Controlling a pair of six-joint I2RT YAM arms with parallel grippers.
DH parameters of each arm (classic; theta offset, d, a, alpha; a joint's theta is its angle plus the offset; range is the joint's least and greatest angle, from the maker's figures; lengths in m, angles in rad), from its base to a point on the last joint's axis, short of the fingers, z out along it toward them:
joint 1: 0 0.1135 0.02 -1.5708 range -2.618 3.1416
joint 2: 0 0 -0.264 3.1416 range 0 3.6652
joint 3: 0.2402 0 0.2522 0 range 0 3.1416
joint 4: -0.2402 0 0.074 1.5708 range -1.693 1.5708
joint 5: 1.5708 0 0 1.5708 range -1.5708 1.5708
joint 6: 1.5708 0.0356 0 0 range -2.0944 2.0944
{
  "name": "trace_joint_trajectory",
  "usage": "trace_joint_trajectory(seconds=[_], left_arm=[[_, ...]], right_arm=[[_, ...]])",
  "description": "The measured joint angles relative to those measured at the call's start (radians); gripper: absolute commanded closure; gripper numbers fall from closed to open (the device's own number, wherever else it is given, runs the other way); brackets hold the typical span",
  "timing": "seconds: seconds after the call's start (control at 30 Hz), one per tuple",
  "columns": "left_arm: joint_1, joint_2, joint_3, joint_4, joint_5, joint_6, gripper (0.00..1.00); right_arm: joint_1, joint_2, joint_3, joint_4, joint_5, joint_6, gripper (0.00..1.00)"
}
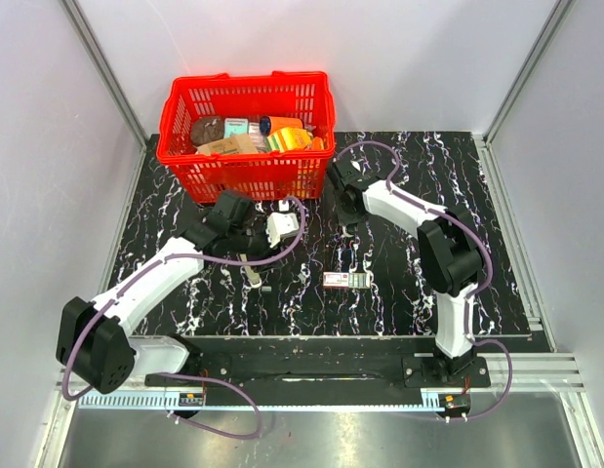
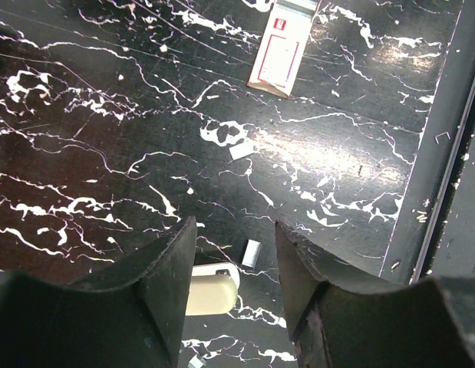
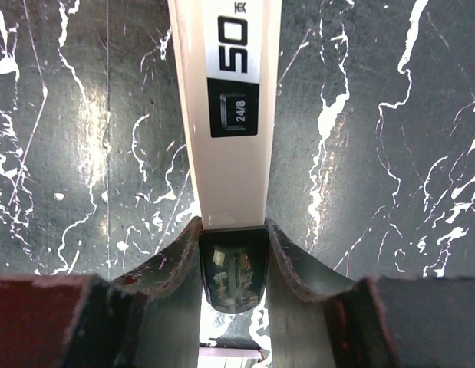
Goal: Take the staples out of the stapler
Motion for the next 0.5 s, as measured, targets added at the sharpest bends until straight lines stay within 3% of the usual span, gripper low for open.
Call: trace_joint_trajectory(seconds=[0.4,0.5], left_arm=[[0.0,-0.061,-0.001,0.0,-0.001,0.002,0.47],[0.0,-0.066,-0.004,0.0,-0.002,0.003,0.46]], right_arm=[[-0.013,0.048,0.04,-0.055,-0.038,-0.002,0.38],[-0.013,0.048,0.037,-0.055,-0.038,-0.004,0.34]])
